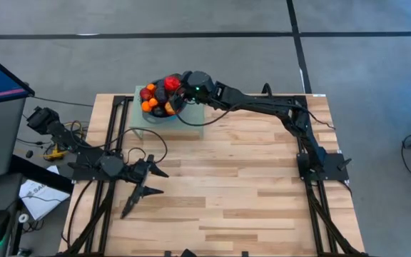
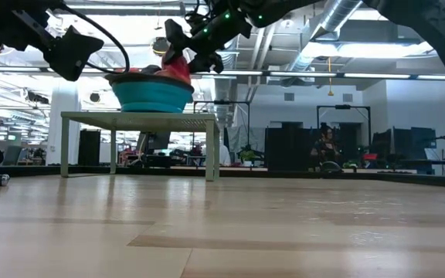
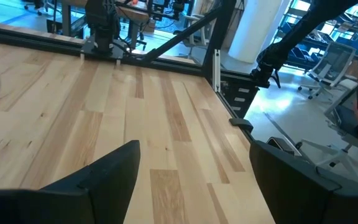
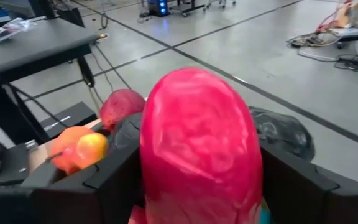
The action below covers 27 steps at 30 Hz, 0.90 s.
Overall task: Pick & Place Fruit
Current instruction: Put the orange mango into the blue strainer bowl on the shelf, then put the black knife on the shelf
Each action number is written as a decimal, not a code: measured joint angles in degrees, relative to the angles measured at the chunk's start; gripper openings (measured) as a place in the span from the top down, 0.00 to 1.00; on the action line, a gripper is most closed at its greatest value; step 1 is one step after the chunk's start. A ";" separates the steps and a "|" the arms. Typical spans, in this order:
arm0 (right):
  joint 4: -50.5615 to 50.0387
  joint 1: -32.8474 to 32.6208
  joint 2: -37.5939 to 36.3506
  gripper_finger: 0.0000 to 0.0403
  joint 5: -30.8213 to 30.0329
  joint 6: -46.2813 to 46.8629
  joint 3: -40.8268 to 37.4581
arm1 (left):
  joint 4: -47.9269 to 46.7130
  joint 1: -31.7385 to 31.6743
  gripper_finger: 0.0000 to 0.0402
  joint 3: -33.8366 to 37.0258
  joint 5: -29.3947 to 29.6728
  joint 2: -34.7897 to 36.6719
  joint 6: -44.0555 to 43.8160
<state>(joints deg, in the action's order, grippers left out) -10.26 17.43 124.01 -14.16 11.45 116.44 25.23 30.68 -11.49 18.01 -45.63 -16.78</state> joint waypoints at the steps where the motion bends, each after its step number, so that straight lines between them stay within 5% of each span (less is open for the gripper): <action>1: 0.01 0.00 0.00 0.29 0.44 0.01 0.00 | 0.07 0.00 0.26 0.00 0.00 0.00 0.00; 27: 0.00 -1.44 -0.41 0.17 0.39 -1.55 3.64 | 0.31 0.00 0.26 0.00 -0.02 0.00 0.00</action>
<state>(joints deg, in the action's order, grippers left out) -10.27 15.99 123.59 -13.78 9.90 120.08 25.54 30.68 -11.49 18.00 -45.63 -16.78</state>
